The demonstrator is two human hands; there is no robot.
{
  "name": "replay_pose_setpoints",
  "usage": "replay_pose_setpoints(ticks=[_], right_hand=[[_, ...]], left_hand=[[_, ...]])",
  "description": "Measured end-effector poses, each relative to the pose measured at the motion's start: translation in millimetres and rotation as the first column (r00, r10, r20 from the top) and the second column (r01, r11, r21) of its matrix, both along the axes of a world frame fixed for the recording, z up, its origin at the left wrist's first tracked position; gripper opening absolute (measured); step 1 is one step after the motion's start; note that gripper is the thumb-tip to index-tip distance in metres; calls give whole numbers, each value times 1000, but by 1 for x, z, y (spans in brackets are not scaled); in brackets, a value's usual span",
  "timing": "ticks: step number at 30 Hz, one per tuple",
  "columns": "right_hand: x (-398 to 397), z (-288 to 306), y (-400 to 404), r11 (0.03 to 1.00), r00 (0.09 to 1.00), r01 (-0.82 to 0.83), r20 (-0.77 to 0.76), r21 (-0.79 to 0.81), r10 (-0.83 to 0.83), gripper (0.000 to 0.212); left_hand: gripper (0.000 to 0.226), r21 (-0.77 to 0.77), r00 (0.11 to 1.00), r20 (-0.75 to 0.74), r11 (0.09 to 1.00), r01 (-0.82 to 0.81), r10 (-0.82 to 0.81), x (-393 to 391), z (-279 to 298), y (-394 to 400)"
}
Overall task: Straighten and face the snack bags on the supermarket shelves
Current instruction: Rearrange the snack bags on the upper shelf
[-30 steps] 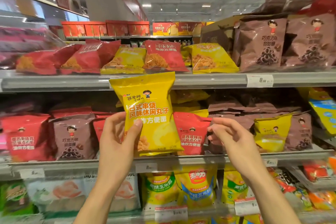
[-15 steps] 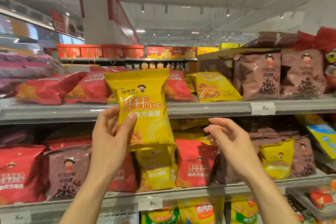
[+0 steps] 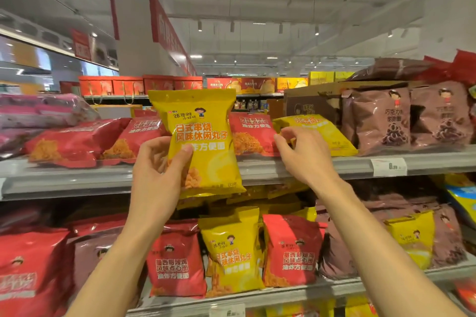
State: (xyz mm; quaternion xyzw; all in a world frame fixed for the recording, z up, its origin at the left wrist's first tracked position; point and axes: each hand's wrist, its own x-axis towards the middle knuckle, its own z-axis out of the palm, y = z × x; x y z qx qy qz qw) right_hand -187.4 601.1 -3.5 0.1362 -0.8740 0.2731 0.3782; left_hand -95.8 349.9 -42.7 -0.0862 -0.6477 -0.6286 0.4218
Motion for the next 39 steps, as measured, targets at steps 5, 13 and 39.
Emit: replay_pose_setpoints(ticks=[5, 13, 39], right_hand=[[-11, 15, -19, 960, 967, 160, 159, 228, -199, 69], [-19, 19, -28, 975, 972, -72, 205, -213, 116, 54], [-14, -4, 90, 609, 976, -203, -105, -767, 193, 27]], left_hand=[[29, -5, 999, 12, 1000, -30, 30, -1, 5, -4], [29, -6, 999, 39, 1000, -28, 28, -1, 7, -16], [29, -313, 978, 76, 936, -162, 195, -76, 64, 67]])
